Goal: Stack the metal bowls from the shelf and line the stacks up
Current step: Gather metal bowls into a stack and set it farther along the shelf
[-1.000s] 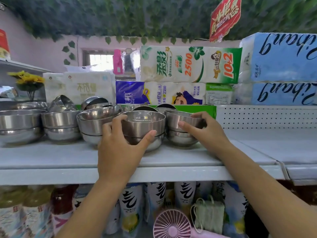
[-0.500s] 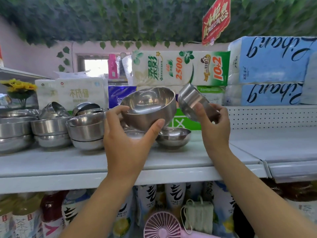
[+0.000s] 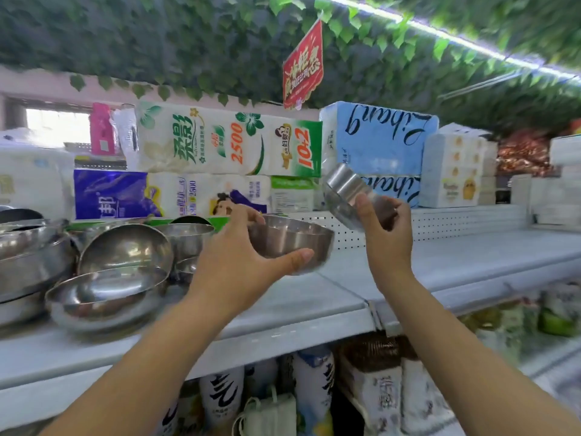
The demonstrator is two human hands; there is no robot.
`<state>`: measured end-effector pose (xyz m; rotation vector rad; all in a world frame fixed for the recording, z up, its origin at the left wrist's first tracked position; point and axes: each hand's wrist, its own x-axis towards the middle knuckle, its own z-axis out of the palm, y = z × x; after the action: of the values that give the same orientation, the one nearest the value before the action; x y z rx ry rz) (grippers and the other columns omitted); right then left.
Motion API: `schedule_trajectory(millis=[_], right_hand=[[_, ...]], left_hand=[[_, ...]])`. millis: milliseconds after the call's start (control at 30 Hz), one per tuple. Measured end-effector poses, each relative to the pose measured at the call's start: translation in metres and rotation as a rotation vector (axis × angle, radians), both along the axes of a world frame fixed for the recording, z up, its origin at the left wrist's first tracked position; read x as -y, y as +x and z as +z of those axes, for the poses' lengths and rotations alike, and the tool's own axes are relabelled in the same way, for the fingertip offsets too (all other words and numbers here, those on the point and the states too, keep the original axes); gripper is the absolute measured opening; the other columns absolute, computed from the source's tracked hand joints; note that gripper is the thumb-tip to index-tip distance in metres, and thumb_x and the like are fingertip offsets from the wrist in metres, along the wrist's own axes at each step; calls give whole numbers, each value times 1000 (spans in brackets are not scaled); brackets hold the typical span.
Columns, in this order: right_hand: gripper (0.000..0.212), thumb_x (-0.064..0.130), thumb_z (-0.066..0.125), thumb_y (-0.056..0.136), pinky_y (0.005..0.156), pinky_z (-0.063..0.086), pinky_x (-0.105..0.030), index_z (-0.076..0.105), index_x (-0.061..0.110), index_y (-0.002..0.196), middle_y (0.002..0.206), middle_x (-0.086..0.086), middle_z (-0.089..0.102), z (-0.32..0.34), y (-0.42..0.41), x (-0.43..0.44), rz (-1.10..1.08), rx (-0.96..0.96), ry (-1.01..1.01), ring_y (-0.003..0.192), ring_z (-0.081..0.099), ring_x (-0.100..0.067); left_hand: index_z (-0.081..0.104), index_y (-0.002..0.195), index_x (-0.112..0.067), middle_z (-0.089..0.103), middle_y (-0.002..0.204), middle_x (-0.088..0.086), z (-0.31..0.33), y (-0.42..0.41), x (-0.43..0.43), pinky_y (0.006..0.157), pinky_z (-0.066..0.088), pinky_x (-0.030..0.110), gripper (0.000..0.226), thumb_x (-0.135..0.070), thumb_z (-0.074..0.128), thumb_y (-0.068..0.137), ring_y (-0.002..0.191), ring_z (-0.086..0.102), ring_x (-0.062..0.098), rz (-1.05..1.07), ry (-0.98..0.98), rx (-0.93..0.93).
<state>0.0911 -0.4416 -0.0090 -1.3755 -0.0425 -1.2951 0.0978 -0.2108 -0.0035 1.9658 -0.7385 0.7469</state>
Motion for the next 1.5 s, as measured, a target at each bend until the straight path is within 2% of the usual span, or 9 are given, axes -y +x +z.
schedule_trajectory(millis=[200,367,567,700,833,967,1167,1400,1500], right_hand=[[44,47,72,88,71,44,-5,56,21,120,101,13,58,-5,-8,22,26,-38,-90,82,55,12],[56,58,72,71,70,48,-10,60,23,113,95,13,63,-2,3,32,143,-122,-218,77,60,11],[58,61,82,71,74,57,-22,59,36,117,107,10,70,-4,29,32,256,-236,-414,92,69,-1],[62,64,80,64,79,58,-25,61,39,117,110,13,70,-12,42,29,330,-223,-431,99,70,-6],[62,65,83,66,78,53,-16,62,38,118,109,13,71,-16,47,34,395,-237,-448,99,68,-3],[61,62,77,68,78,47,-7,60,41,122,107,23,70,-20,45,33,436,-295,-519,99,65,9],[71,68,70,74,96,46,-17,46,48,138,124,24,61,-18,42,34,492,-360,-590,116,57,8],[113,79,73,63,114,39,-34,19,44,156,151,7,51,-19,52,40,564,-436,-569,135,51,-11],[111,78,74,64,113,43,-34,29,30,154,144,9,58,-19,52,41,568,-462,-551,128,57,-6]], left_hand=[[46,104,-29,55,97,-21,-8,13,41,68,45,23,81,-77,80,47,87,53,-4,-23,121,-38],[49,102,-29,59,96,-20,-24,25,56,65,38,13,81,-77,80,44,86,53,-6,17,68,-71],[51,109,-30,65,100,-17,-29,33,58,73,46,20,83,-78,77,47,93,61,3,76,62,-90],[44,131,-32,63,105,-18,-31,33,56,76,46,16,96,-67,84,52,99,64,4,92,39,-92],[19,154,-31,64,124,-5,-32,32,56,90,47,26,125,-67,83,53,111,63,12,131,44,-131],[19,155,-31,64,126,-3,-32,30,55,95,50,30,128,-70,80,49,110,64,11,111,59,-185],[38,131,-39,58,101,-29,-31,32,52,69,40,5,80,-55,82,66,89,57,-17,61,69,-280],[41,136,-29,63,110,-19,-34,35,50,63,40,3,78,-51,81,73,91,56,-15,77,67,-297],[45,137,-27,63,109,-16,-31,34,51,68,40,4,78,-52,82,72,93,58,-11,122,73,-277]])
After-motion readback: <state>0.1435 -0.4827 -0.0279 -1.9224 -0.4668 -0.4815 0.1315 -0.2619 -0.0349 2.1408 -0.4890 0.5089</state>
